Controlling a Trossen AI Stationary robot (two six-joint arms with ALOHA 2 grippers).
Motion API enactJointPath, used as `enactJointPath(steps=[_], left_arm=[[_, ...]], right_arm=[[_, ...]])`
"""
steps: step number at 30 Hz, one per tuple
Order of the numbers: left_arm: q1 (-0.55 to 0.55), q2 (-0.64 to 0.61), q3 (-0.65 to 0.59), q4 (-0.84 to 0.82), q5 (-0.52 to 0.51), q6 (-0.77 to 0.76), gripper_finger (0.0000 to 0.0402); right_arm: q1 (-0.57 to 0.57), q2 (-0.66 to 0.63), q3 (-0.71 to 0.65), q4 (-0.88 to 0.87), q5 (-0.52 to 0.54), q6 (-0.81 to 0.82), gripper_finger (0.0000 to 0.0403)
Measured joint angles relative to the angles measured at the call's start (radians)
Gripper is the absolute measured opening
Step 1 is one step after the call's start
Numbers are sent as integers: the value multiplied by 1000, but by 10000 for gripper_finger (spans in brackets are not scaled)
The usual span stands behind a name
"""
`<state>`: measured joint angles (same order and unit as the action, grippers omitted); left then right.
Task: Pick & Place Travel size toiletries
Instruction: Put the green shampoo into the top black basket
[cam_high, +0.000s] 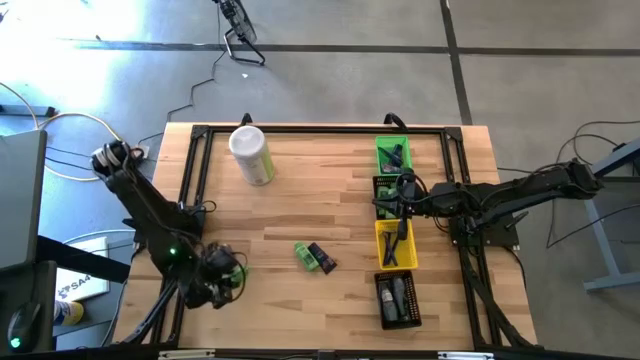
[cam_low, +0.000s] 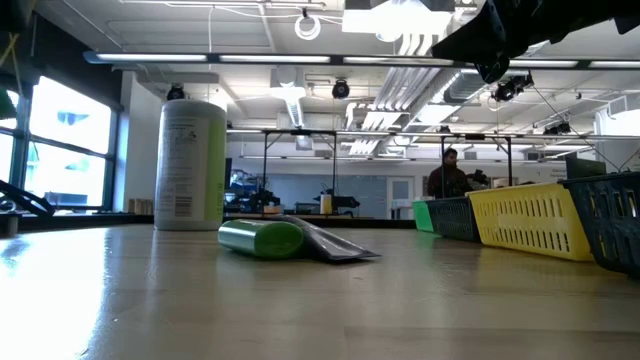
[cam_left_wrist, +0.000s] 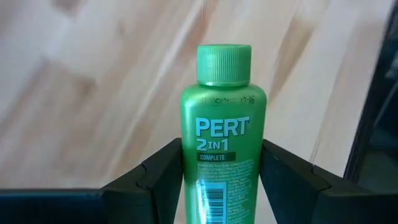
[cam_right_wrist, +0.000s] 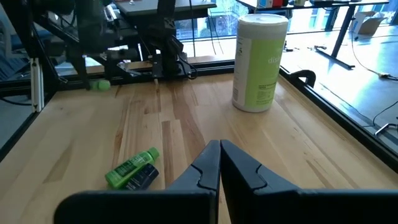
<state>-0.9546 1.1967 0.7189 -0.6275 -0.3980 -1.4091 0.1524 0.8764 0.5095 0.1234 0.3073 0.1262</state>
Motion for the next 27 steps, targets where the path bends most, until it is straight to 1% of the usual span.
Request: enactJointPath(steps=[6,13,15,19,22,24,27], left_arm=[[0,-116,1,-4,-215,104,188],[3,-213,1,-3,-408,253,188],[27,-228,1,-3,-446,287,188],[132,-244,1,-1,-450,364,188],[239,-244,1,27,-426,464,188],[309,-244,1,87,-396,560,188],[400,-244,1,225,-328,740,188]], right_arm=[[0,0,0,0,0,0,3],[0,0,0,0,0,0,3],[0,0,0,3,0,0,4],[0,2,0,34,-1,0,3],[0,18,1,60,-1,0,4],[0,35,1,87,-2,0,4],[-1,79,2,130,-23,0,3]])
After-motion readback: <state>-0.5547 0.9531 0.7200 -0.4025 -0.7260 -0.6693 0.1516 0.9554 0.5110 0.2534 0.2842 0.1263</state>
